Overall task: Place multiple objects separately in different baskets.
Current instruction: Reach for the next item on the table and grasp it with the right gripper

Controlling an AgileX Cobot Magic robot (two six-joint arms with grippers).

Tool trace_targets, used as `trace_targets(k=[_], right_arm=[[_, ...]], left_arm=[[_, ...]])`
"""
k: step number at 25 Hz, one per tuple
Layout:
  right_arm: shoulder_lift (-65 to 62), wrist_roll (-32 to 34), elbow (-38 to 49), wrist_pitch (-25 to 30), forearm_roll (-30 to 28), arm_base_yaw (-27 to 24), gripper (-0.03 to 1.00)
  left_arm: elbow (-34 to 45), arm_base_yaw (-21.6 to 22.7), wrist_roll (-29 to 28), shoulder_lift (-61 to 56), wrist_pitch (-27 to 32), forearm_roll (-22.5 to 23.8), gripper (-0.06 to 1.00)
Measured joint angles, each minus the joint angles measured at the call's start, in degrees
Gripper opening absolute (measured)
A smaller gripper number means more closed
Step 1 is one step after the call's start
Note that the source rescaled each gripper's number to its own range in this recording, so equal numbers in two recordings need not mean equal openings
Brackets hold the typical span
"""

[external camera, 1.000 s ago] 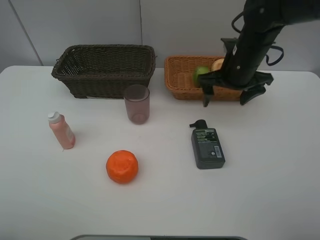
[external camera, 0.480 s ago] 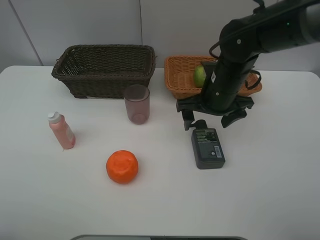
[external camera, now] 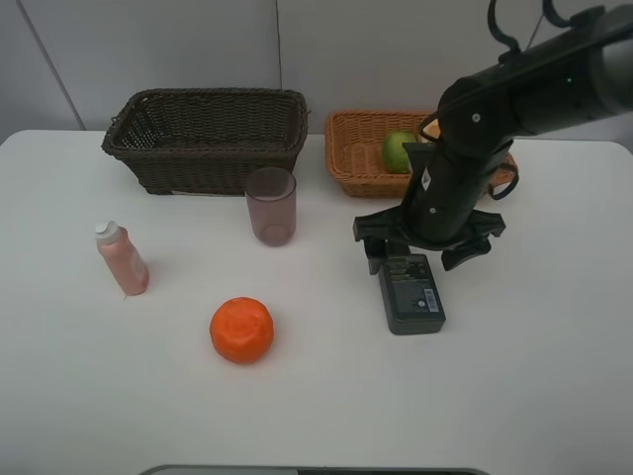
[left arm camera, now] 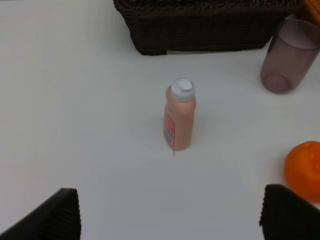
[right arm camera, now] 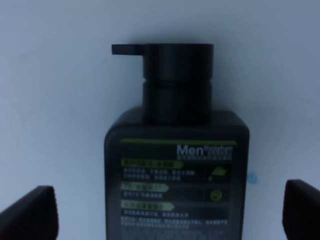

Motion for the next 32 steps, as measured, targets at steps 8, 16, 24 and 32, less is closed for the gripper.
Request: trace_targets(k=[8, 16, 24, 32], right_arm=[[0.18, 0.0, 2.39, -4.17, 0.12, 0.0, 1.0], [5.06, 0.17, 2.39, -4.43, 0.07, 0.0, 1.0], [5.29, 0.17, 2.39, -4.91, 0.07, 0.0, 1.0], [6.86, 0.11, 2.33, -4.64, -0.06, 0.0, 1.0]], left_arm=[[0.0, 0.0, 0.0, 0.0, 0.0, 0.0, 0.92], [0.0, 0.0, 0.0, 0.0, 0.0, 0.0, 0.92], [0.0, 0.0, 0.0, 0.0, 0.0, 0.0, 0.92], [0.0, 0.0, 0.0, 0.0, 0.0, 0.0, 0.92]])
